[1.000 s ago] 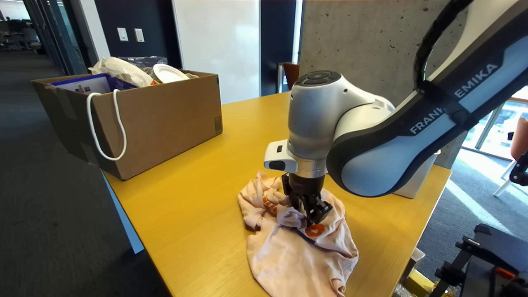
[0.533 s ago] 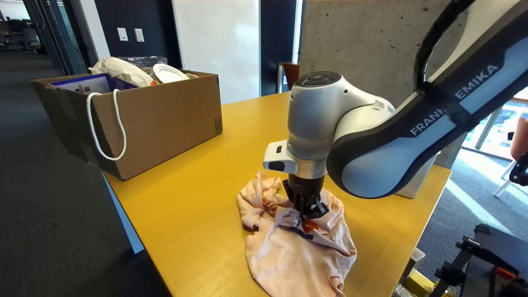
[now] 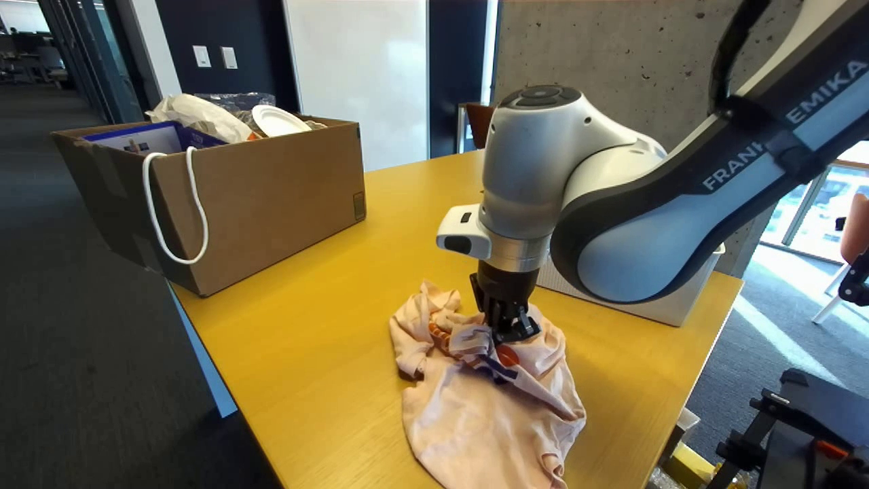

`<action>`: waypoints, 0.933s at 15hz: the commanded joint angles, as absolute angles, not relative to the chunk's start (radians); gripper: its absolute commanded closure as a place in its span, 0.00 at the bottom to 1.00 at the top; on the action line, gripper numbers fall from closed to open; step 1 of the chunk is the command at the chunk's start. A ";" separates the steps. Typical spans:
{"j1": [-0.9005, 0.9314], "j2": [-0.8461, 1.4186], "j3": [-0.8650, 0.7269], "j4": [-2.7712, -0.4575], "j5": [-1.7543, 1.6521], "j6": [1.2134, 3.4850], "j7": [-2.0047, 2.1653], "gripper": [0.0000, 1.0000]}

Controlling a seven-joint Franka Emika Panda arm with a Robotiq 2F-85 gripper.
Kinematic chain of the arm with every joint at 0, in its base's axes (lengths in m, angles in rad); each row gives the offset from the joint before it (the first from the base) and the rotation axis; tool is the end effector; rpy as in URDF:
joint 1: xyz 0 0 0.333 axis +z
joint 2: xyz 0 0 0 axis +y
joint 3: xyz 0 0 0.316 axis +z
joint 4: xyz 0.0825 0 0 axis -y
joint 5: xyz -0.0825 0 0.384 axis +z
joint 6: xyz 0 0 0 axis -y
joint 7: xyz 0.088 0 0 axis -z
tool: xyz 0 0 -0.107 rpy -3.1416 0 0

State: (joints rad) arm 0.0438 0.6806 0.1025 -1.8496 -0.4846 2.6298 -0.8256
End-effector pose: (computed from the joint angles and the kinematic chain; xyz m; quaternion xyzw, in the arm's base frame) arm 0.6396 0.1019 0.1630 0.7736 0.6237 0.0194 0.1101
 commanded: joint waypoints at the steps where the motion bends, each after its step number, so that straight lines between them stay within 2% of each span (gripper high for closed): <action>1: 0.061 0.604 0.080 -1.915 -0.479 2.655 -0.774 0.98; 2: 0.063 0.603 0.080 -1.911 -0.479 2.648 -0.764 0.98; 3: 0.061 0.605 0.083 -1.904 -0.476 2.638 -0.761 0.93; 4: 0.062 0.608 0.083 -1.898 -0.476 2.634 -0.754 0.68; 5: 0.063 0.613 0.085 -1.892 -0.474 2.630 -0.751 0.67; 7: 0.063 0.617 0.087 -1.888 -0.474 2.627 -0.744 0.55; 8: 0.065 0.616 0.086 -1.889 -0.478 2.630 -0.741 0.88; 9: 0.064 0.617 0.087 -1.891 -0.478 2.637 -0.739 0.89; 11: 0.057 0.620 0.096 -1.886 -0.469 2.628 -0.752 0.99; 14: 0.057 0.630 0.096 -1.879 -0.468 2.623 -0.754 1.00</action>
State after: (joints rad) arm 0.0508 0.6279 0.0997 -1.8852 -0.4841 2.6322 -0.7476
